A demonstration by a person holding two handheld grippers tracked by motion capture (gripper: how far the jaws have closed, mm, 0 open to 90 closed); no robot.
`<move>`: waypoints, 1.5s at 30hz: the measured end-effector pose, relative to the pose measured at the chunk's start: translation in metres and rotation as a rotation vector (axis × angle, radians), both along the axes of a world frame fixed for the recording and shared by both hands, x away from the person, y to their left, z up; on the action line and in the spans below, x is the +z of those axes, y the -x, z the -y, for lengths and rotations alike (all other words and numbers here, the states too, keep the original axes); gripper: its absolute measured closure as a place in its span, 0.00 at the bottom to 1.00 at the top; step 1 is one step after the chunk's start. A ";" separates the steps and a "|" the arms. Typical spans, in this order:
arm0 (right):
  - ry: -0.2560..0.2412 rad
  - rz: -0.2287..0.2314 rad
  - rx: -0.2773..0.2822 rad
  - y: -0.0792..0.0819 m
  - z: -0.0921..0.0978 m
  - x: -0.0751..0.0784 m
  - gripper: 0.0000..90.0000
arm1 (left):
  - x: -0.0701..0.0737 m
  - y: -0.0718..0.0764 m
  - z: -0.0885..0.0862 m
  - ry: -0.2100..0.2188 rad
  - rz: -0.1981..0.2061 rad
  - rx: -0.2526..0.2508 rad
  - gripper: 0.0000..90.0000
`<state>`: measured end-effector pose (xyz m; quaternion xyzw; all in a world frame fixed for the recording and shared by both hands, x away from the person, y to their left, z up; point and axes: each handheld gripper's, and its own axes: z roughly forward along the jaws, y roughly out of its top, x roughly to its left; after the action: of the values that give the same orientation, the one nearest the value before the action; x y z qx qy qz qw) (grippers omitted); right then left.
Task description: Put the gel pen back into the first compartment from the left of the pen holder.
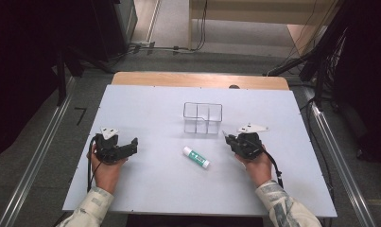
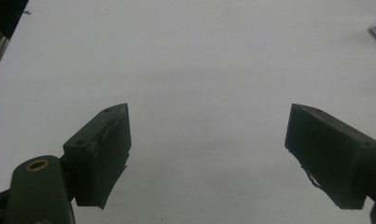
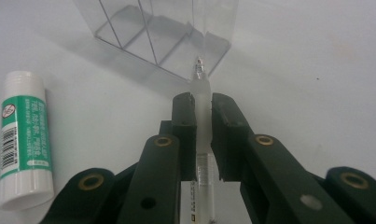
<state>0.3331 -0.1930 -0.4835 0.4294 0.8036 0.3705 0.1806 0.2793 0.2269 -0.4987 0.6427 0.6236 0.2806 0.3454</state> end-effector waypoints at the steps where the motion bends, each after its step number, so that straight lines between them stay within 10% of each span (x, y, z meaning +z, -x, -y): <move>1: -0.001 0.000 0.000 0.001 0.000 0.001 0.87 | 0.000 0.000 0.000 0.000 0.000 0.000 0.17; 45: -0.045 0.076 0.078 -0.015 -0.053 0.058 0.87 | 0.001 0.000 -0.001 0.008 0.001 -0.007 0.18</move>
<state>0.3478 -0.1399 -0.4252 0.3873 0.8038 0.4114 0.1865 0.2793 0.2275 -0.4979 0.6433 0.6224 0.2774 0.3491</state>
